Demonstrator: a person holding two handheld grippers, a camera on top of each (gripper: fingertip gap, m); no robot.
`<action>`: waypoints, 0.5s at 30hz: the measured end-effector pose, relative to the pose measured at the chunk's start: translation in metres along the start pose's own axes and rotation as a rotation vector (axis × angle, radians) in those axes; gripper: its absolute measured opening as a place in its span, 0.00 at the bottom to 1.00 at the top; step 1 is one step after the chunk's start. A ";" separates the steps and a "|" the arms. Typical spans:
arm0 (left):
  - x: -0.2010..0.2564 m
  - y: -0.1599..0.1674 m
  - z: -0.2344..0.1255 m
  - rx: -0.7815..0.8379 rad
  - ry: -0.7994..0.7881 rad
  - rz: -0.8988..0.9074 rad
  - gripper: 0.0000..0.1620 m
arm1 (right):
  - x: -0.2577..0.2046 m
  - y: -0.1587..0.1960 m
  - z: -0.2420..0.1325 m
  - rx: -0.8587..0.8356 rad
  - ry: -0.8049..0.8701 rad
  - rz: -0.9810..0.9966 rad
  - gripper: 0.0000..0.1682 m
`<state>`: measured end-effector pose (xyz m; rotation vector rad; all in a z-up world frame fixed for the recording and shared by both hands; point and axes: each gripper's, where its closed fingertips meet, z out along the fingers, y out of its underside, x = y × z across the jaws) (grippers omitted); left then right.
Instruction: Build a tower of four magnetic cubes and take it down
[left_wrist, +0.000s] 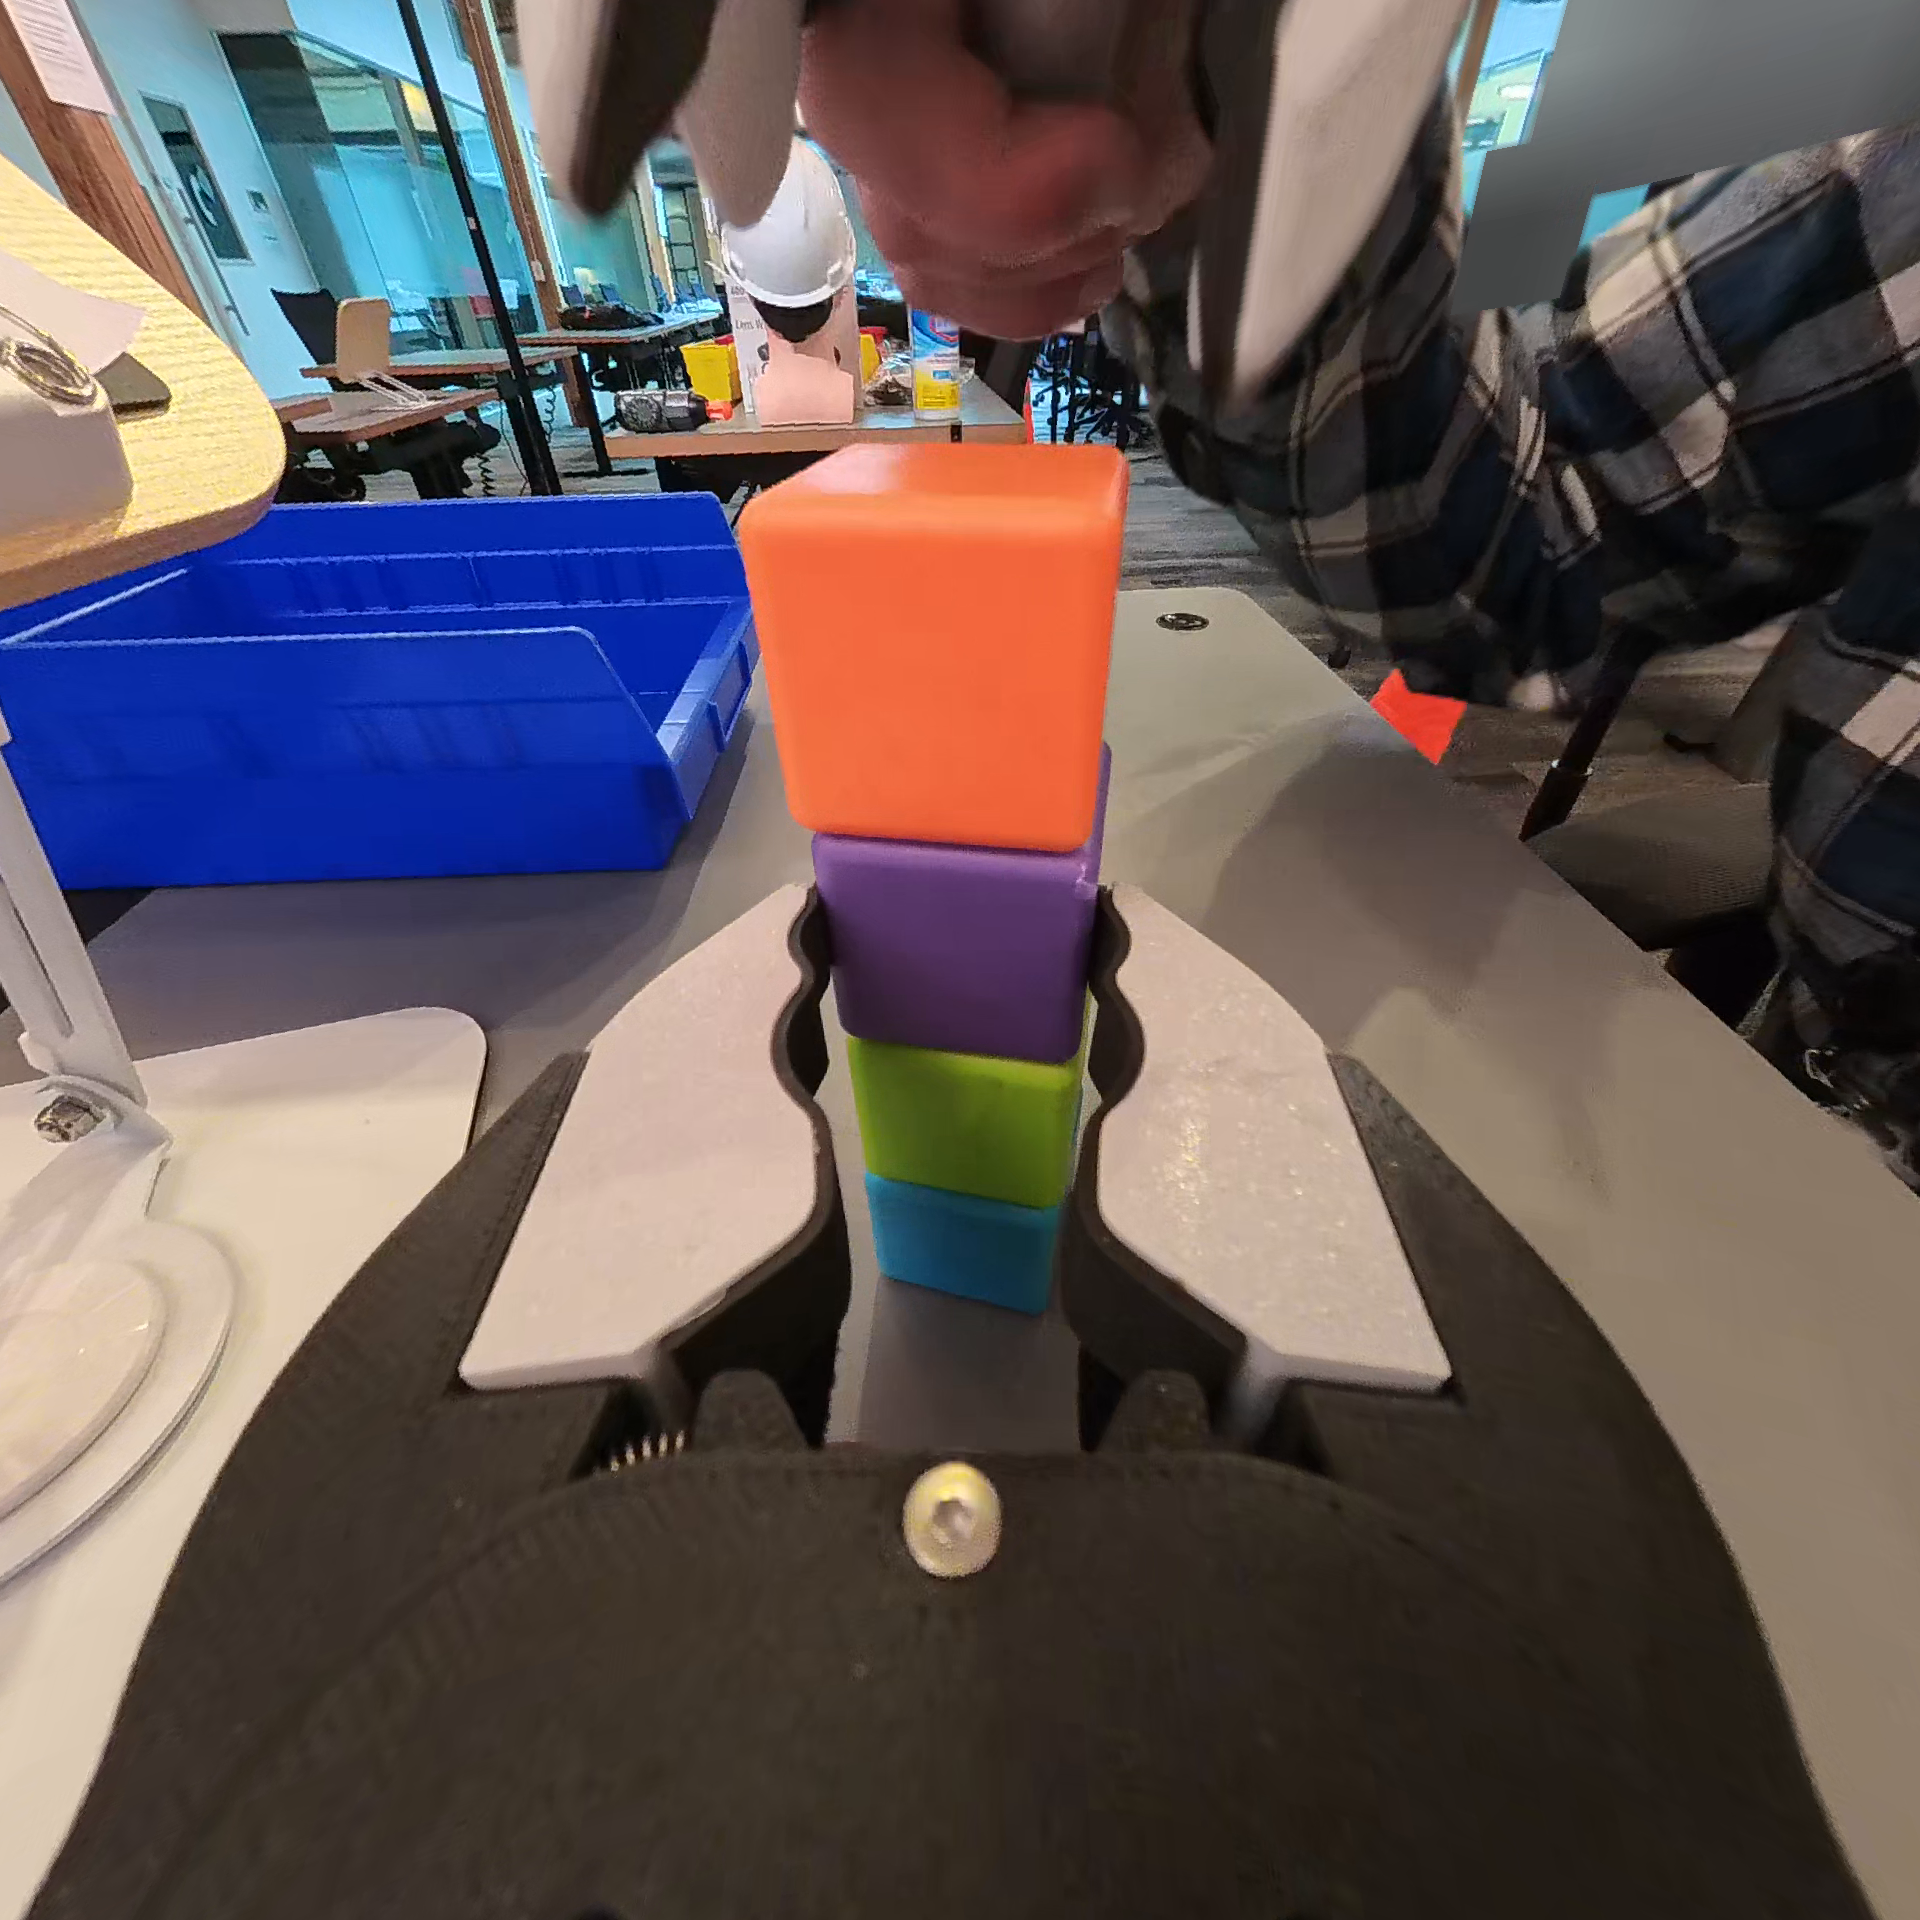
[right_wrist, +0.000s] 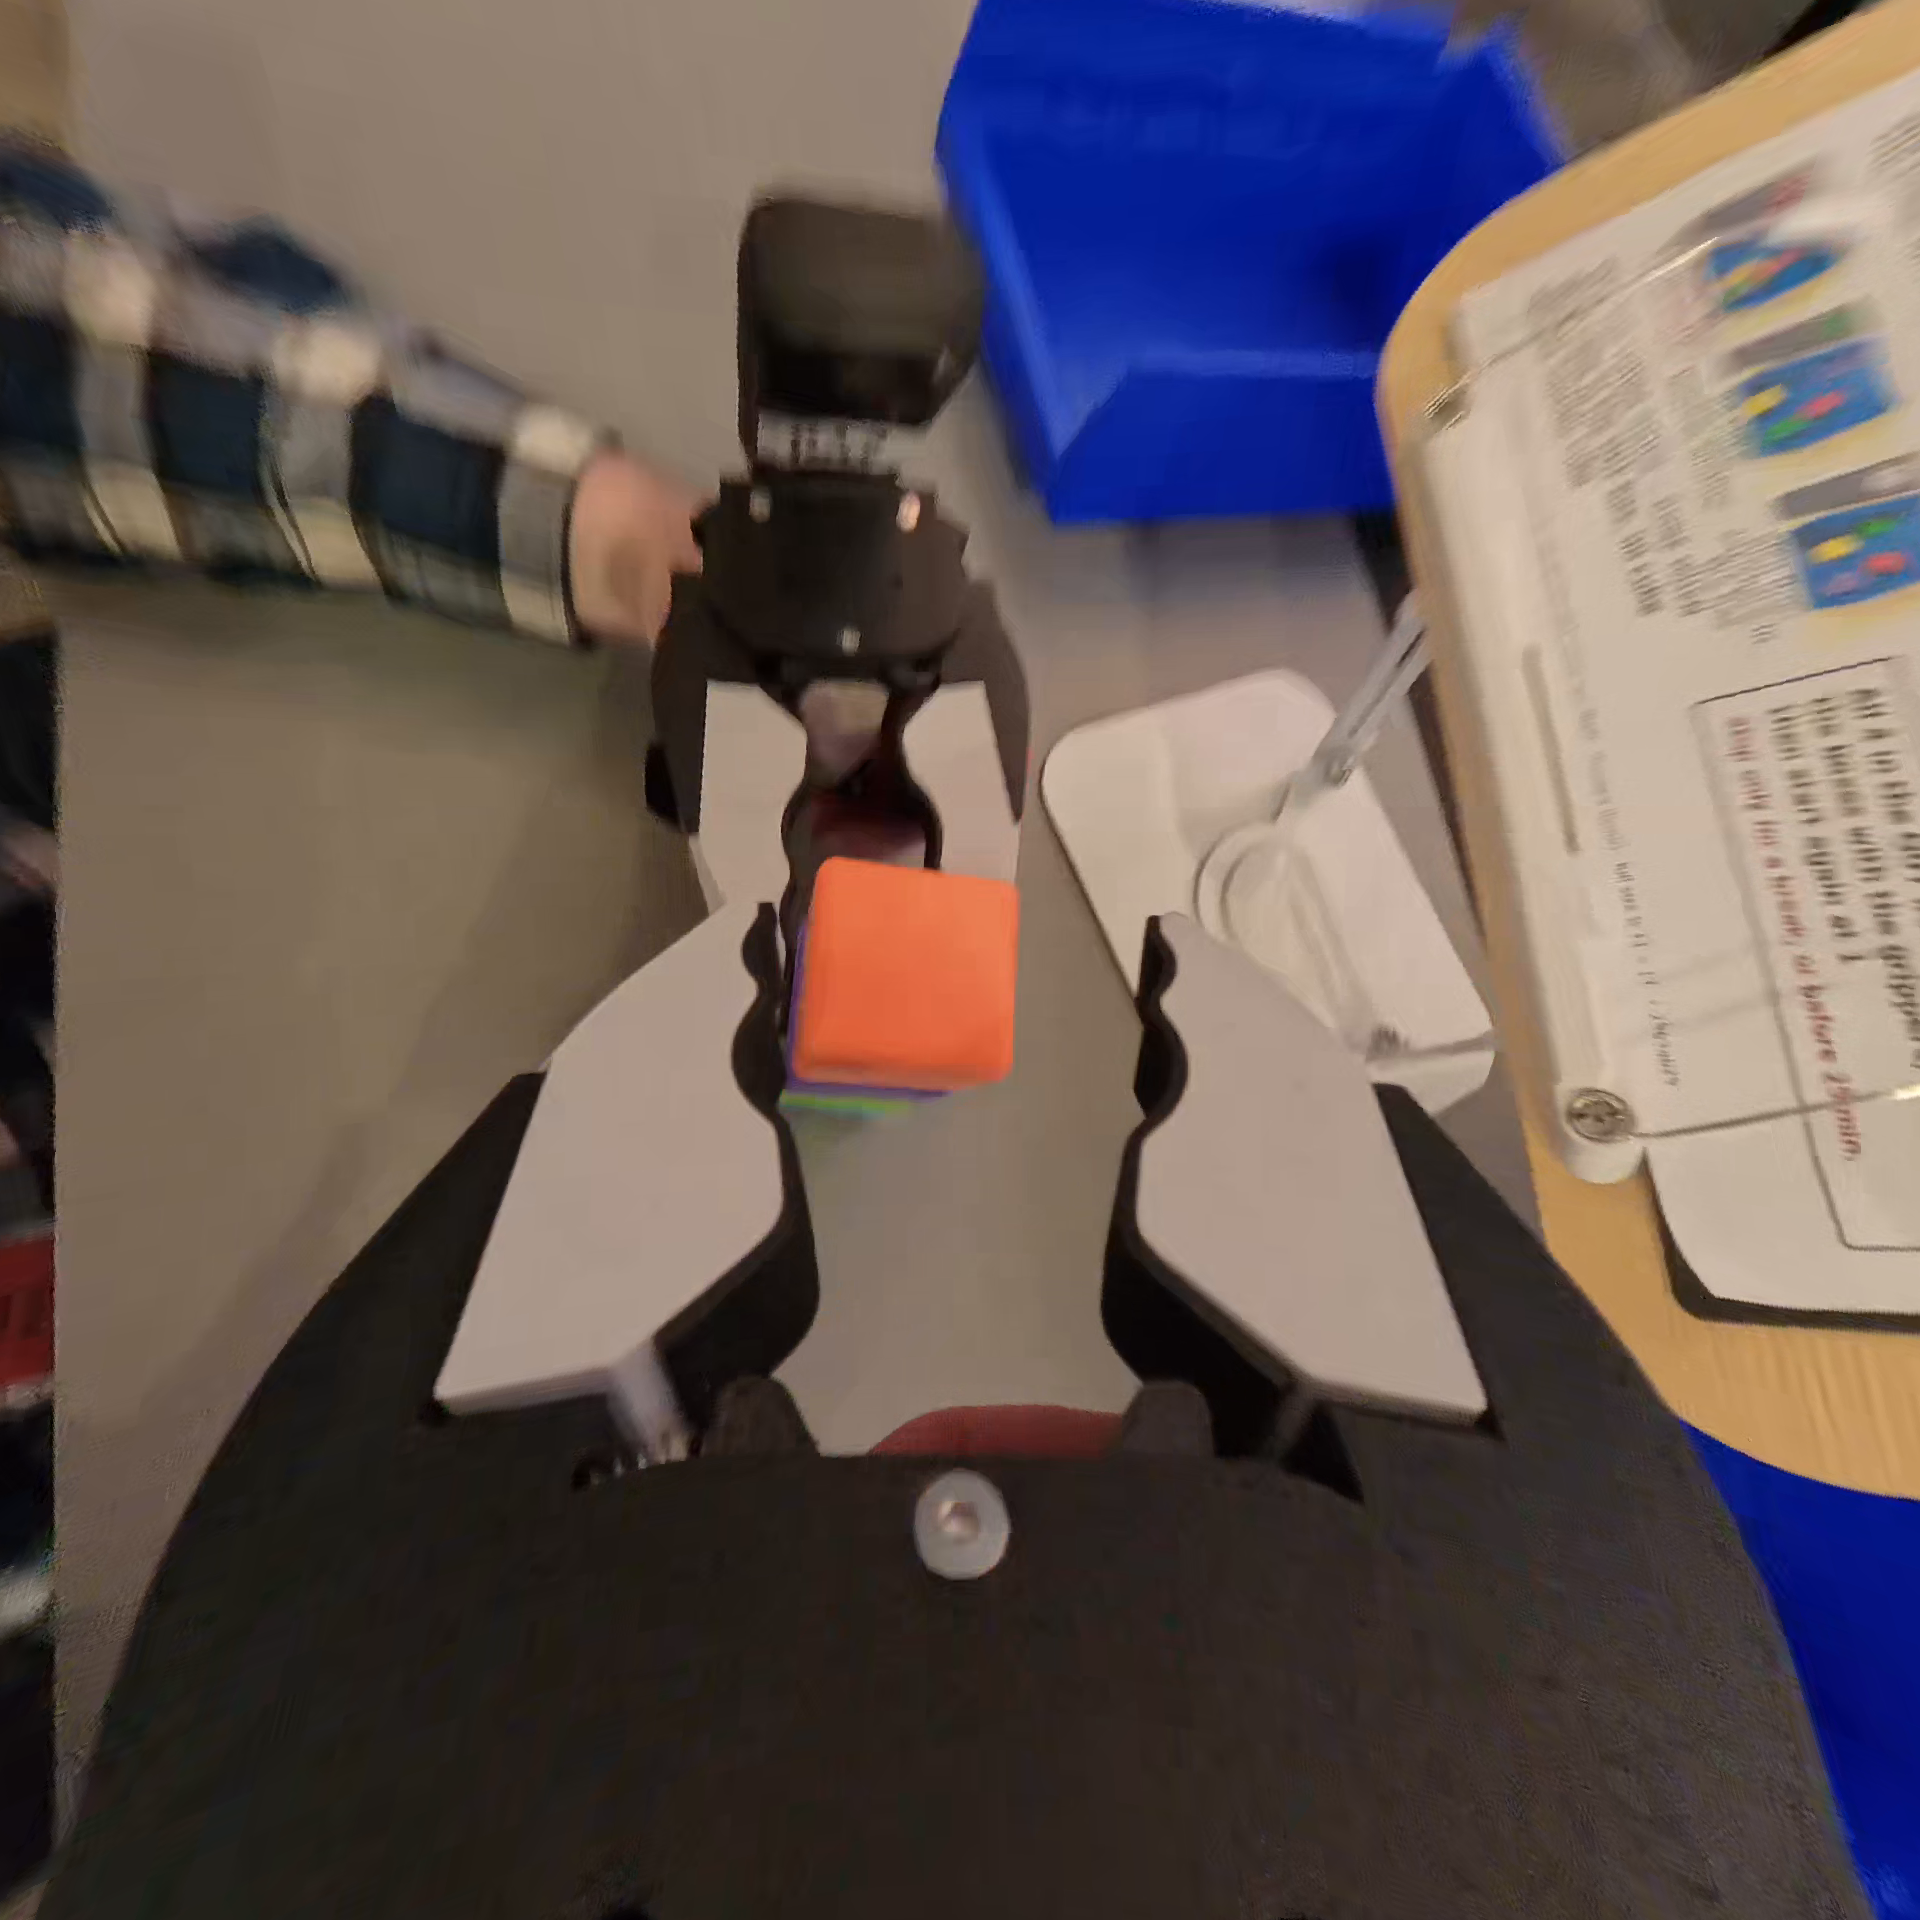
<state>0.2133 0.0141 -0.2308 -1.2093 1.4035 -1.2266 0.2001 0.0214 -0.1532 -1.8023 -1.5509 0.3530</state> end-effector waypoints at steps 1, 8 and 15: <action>0.000 0.000 0.000 -0.001 0.000 0.000 0.29 | -0.001 0.009 0.008 -0.097 -0.002 -0.031 0.42; 0.000 0.000 0.000 -0.004 -0.004 0.000 0.29 | -0.015 0.029 0.039 -0.327 -0.155 -0.039 0.33; 0.000 0.000 0.001 -0.022 -0.002 0.002 0.30 | -0.015 0.028 0.037 -0.299 -0.177 0.016 0.32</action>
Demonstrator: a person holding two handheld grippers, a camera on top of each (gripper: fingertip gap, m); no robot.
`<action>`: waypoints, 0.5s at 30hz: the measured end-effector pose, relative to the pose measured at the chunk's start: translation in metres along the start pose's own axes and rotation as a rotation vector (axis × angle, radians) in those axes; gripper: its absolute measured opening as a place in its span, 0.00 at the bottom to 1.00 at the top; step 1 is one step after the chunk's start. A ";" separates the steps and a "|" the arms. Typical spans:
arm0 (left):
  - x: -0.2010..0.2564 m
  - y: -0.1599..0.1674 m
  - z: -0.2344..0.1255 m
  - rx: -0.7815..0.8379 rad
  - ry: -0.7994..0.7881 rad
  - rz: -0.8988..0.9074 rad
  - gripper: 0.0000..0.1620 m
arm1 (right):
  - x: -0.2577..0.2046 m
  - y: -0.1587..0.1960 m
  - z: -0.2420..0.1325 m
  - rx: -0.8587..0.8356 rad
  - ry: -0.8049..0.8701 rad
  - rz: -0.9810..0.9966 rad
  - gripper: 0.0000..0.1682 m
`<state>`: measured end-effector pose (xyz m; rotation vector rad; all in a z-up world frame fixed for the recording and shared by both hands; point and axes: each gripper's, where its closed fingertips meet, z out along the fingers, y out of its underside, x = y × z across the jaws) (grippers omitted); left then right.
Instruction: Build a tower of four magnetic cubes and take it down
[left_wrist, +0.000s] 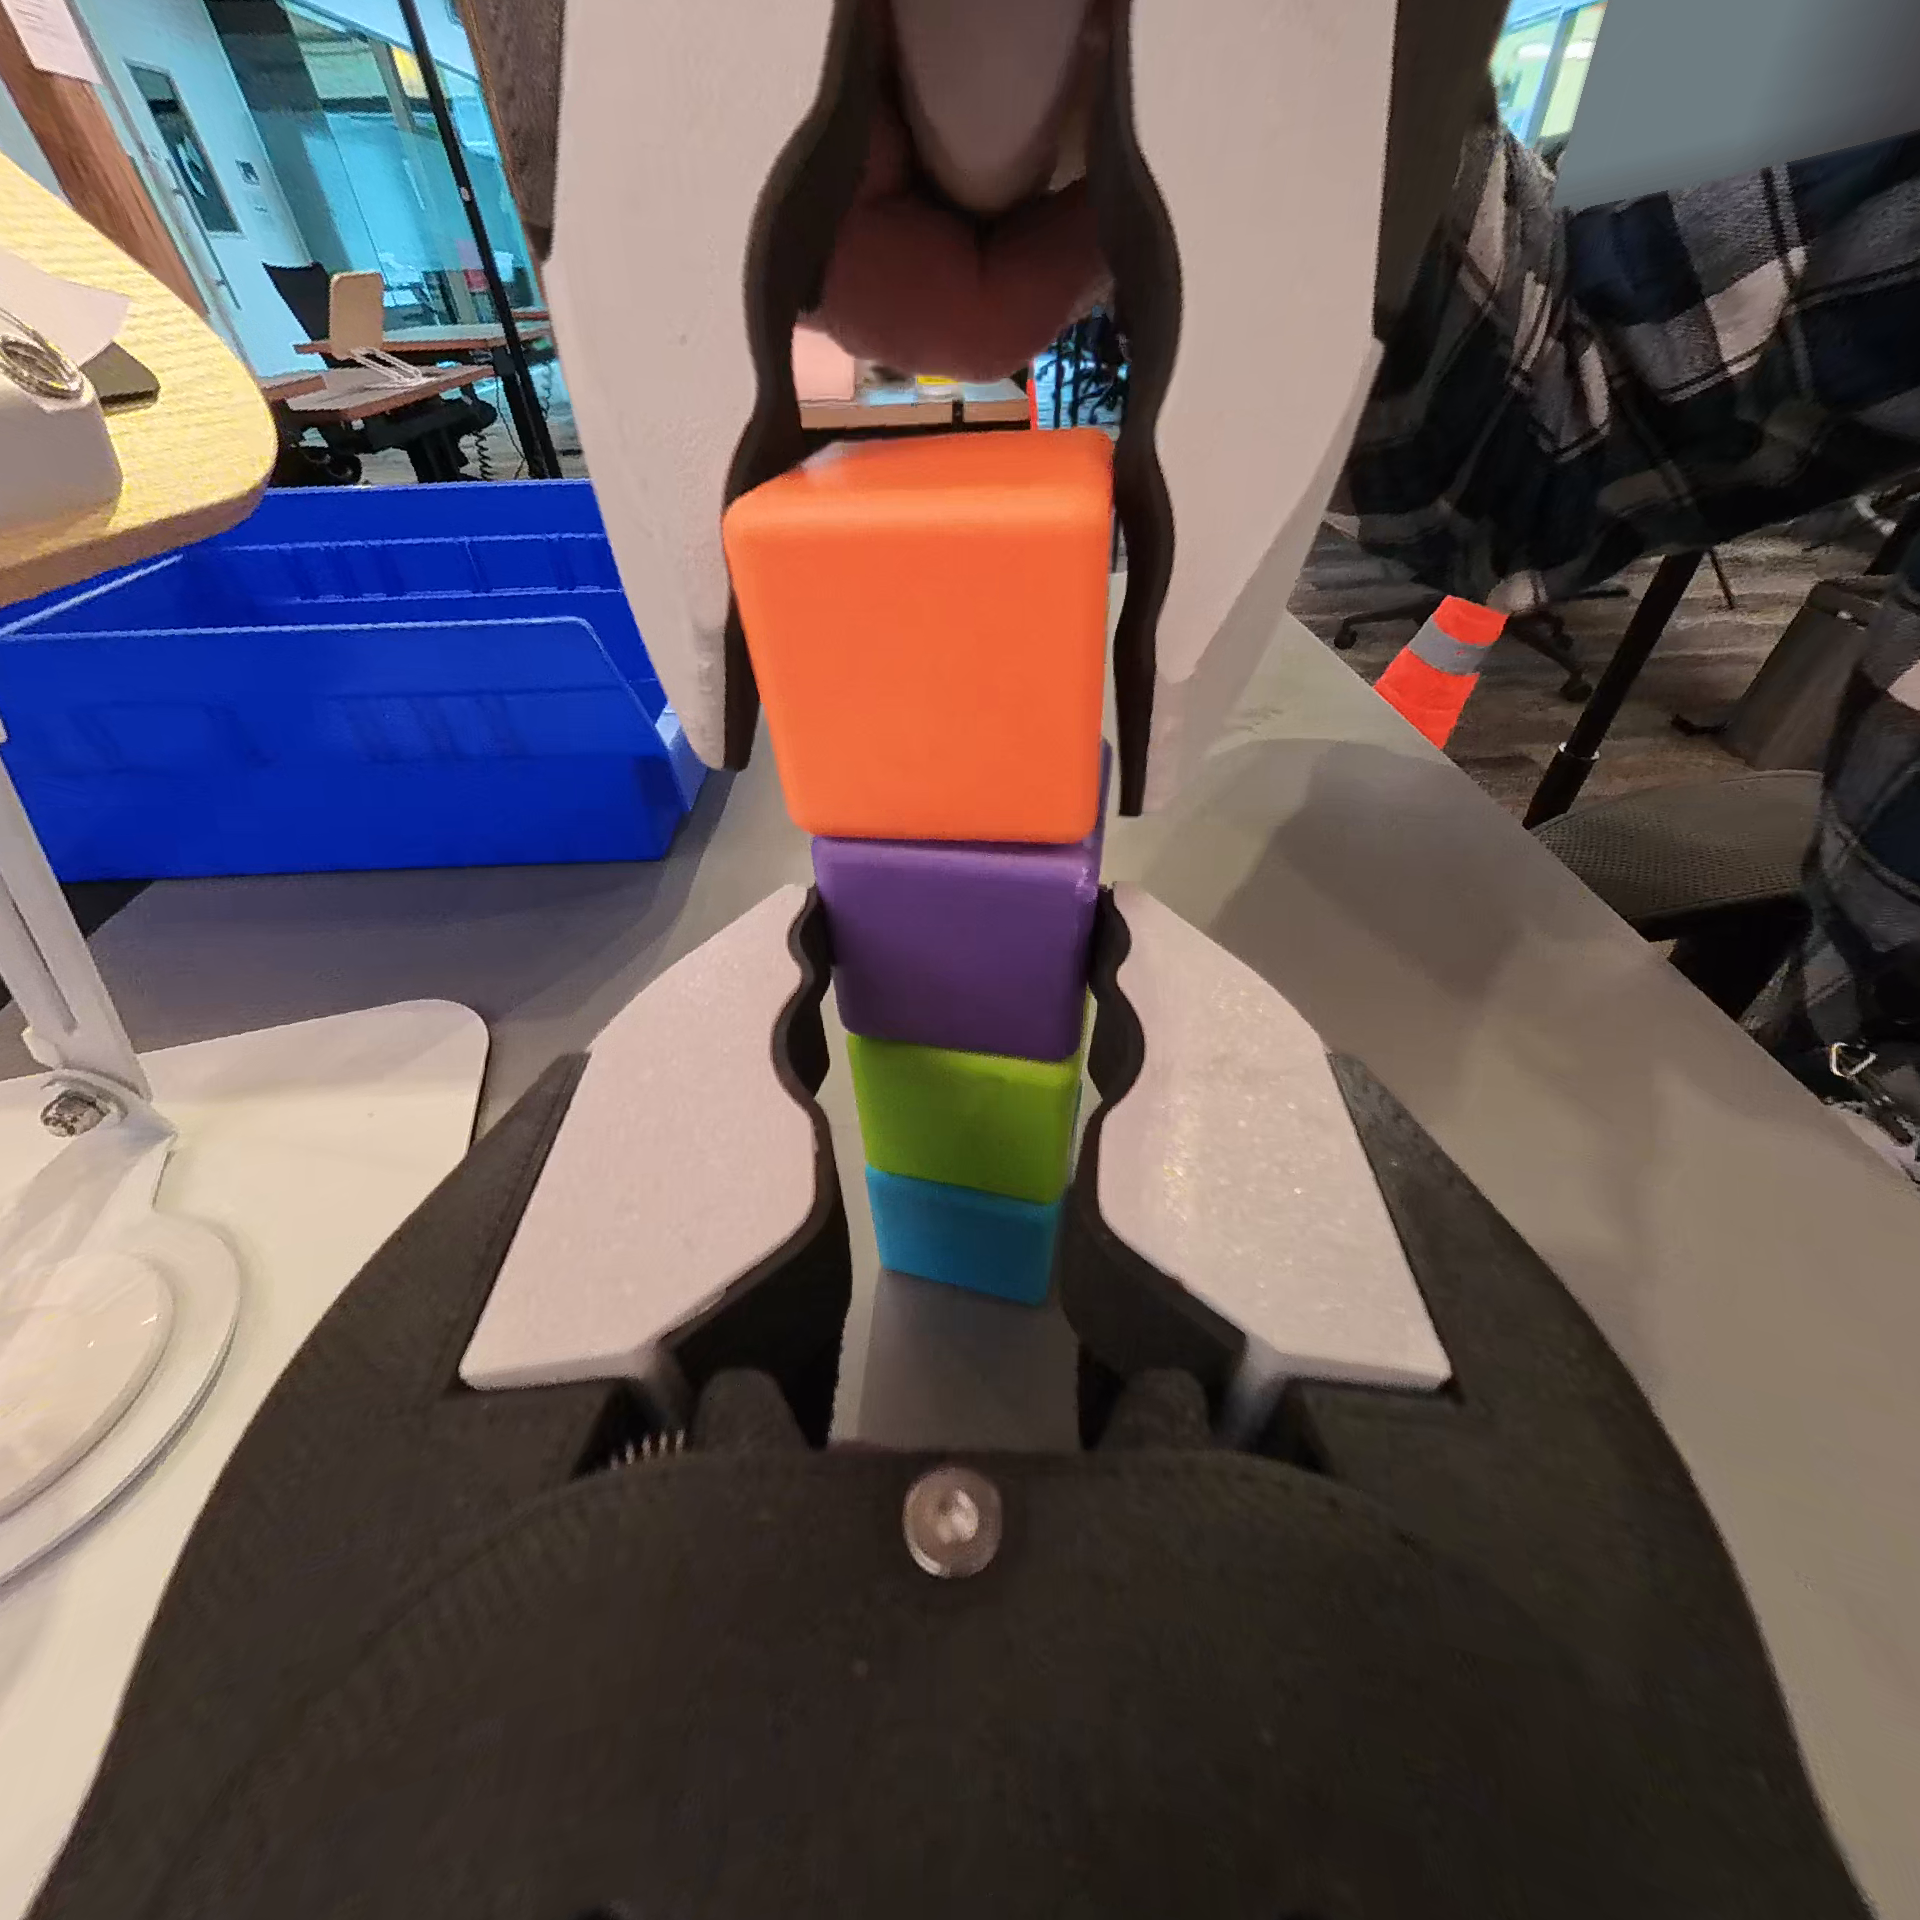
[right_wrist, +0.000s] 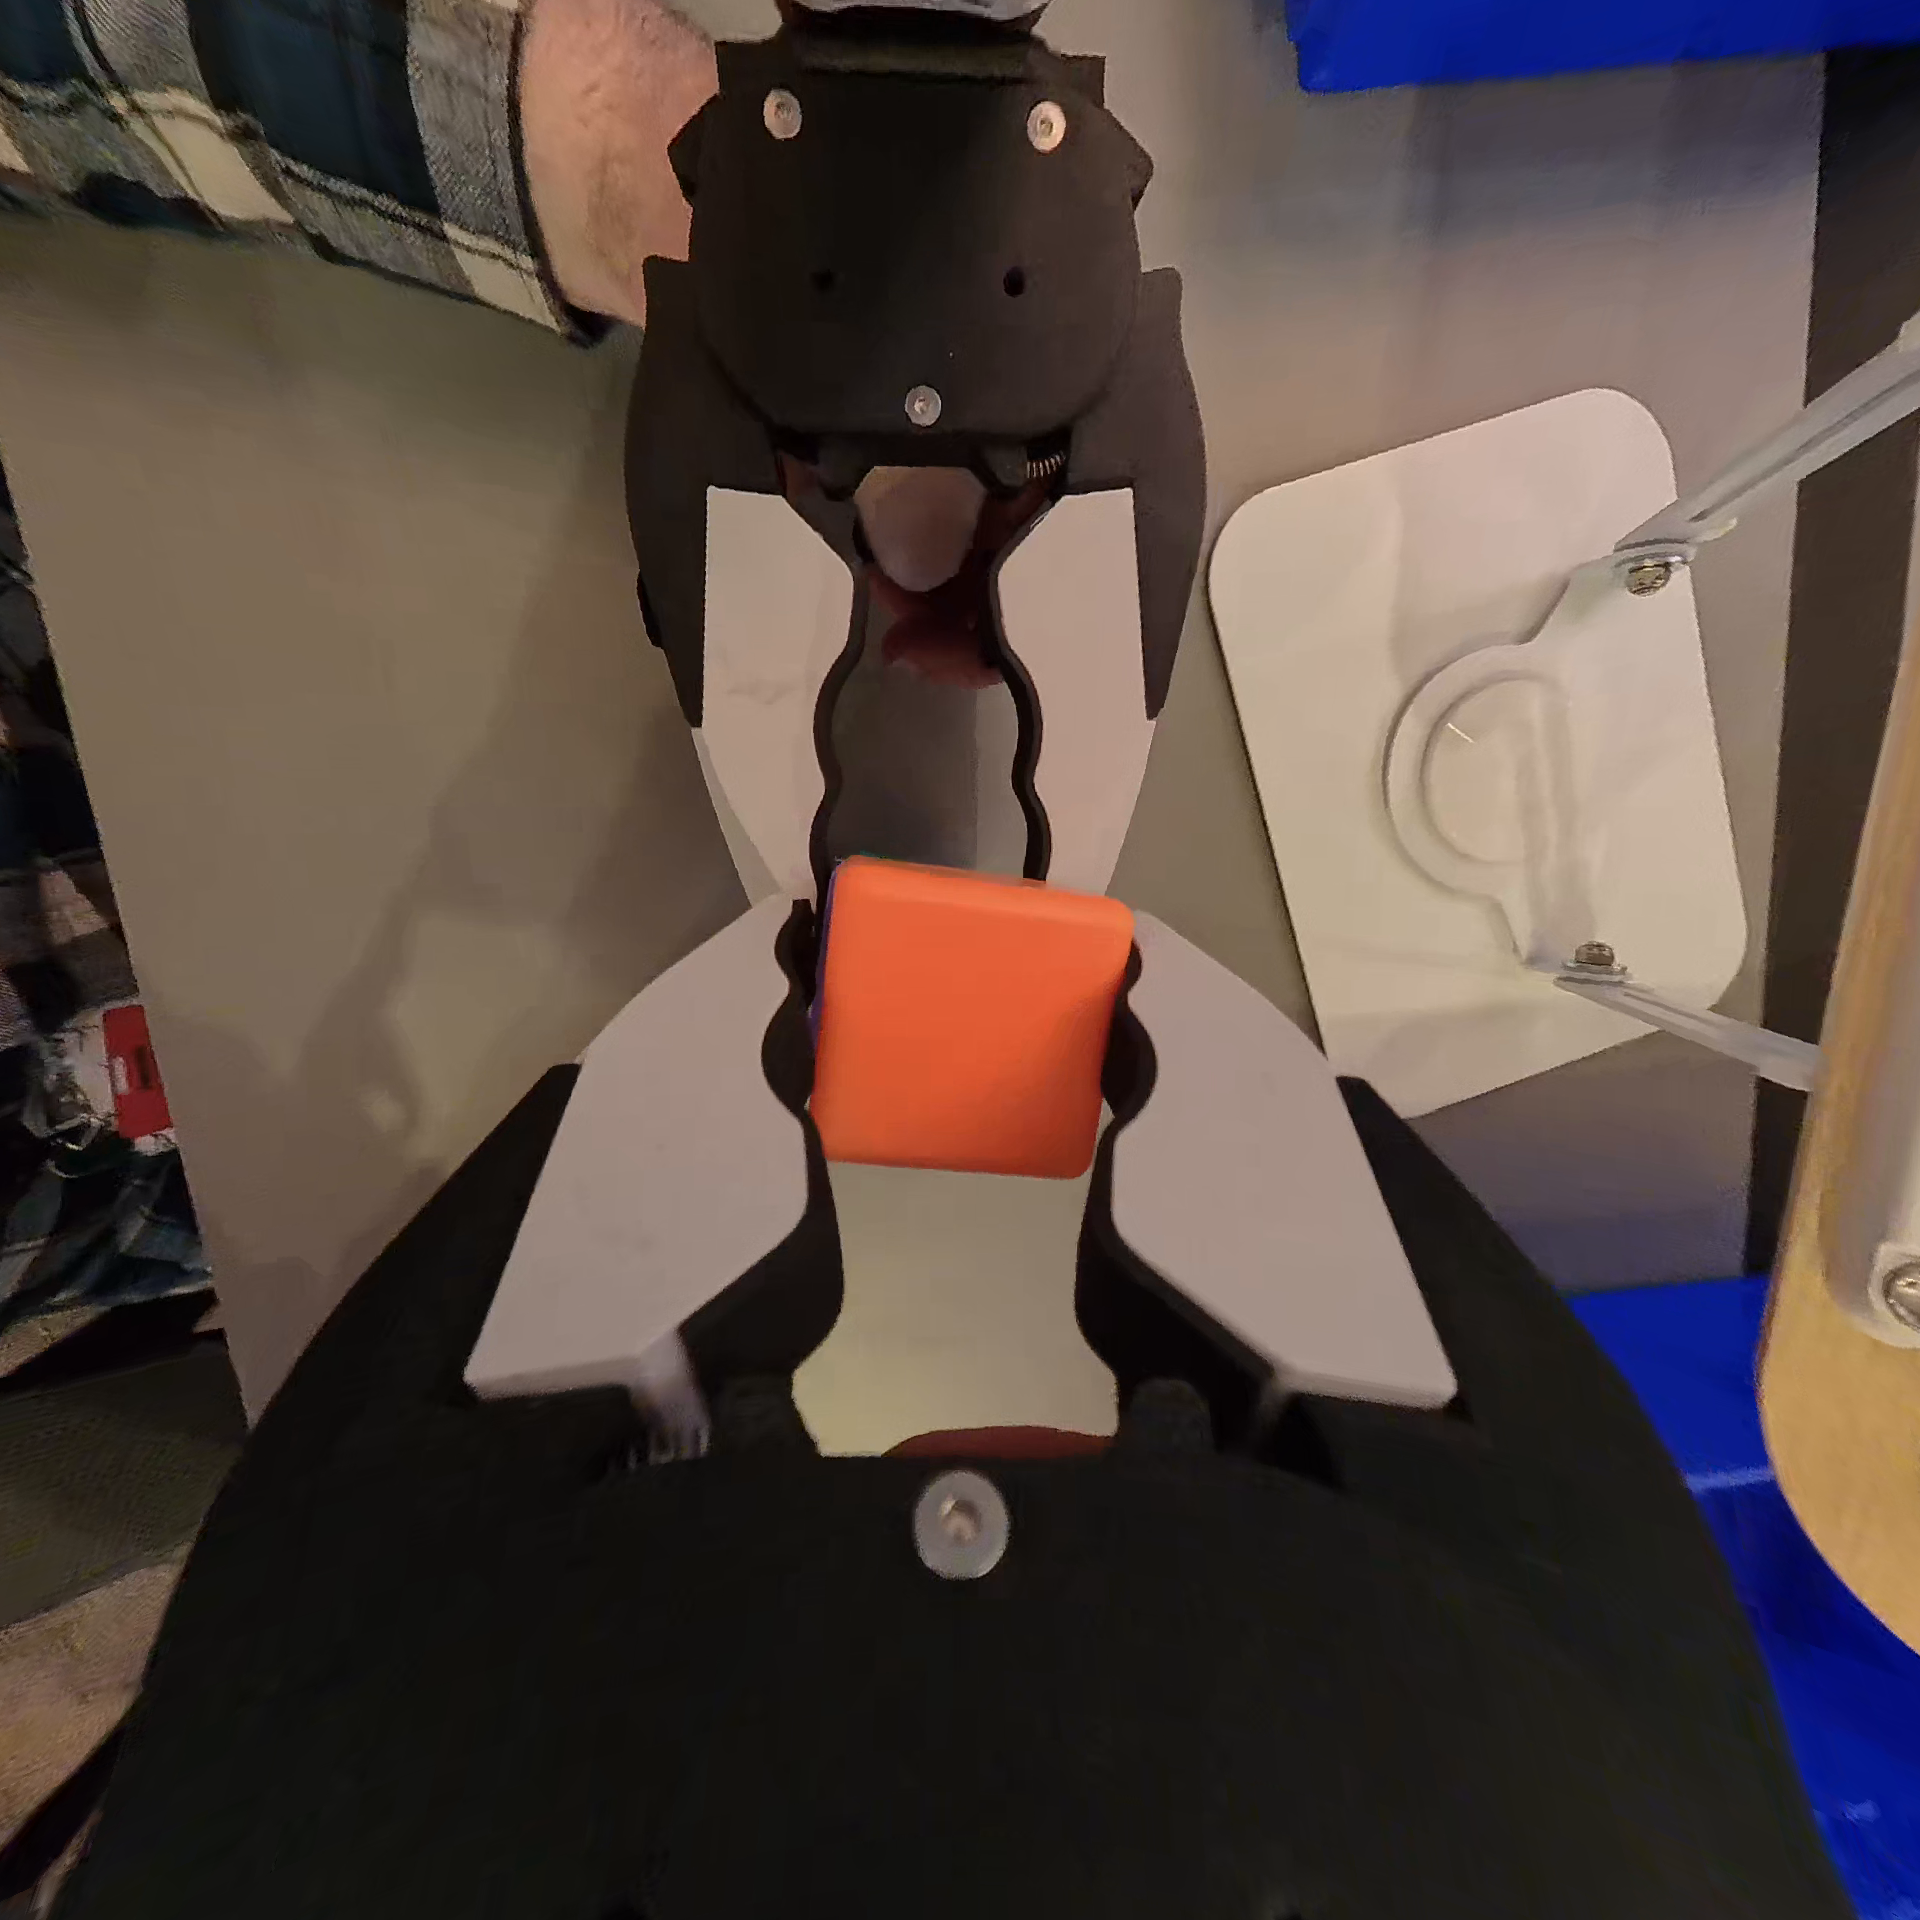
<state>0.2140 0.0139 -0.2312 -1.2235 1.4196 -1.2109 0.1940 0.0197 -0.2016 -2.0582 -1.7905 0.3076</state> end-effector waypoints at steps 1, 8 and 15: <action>0.000 0.000 0.000 -0.004 0.002 -0.002 0.29 | 0.001 -0.002 -0.002 0.028 -0.012 0.018 0.32; 0.000 0.000 0.001 -0.020 -0.003 0.000 0.29 | 0.061 -0.017 -0.095 0.343 0.171 0.144 0.32; 0.001 -0.001 0.003 -0.017 -0.002 -0.001 0.29 | 0.219 0.099 -0.161 0.378 0.604 0.549 0.32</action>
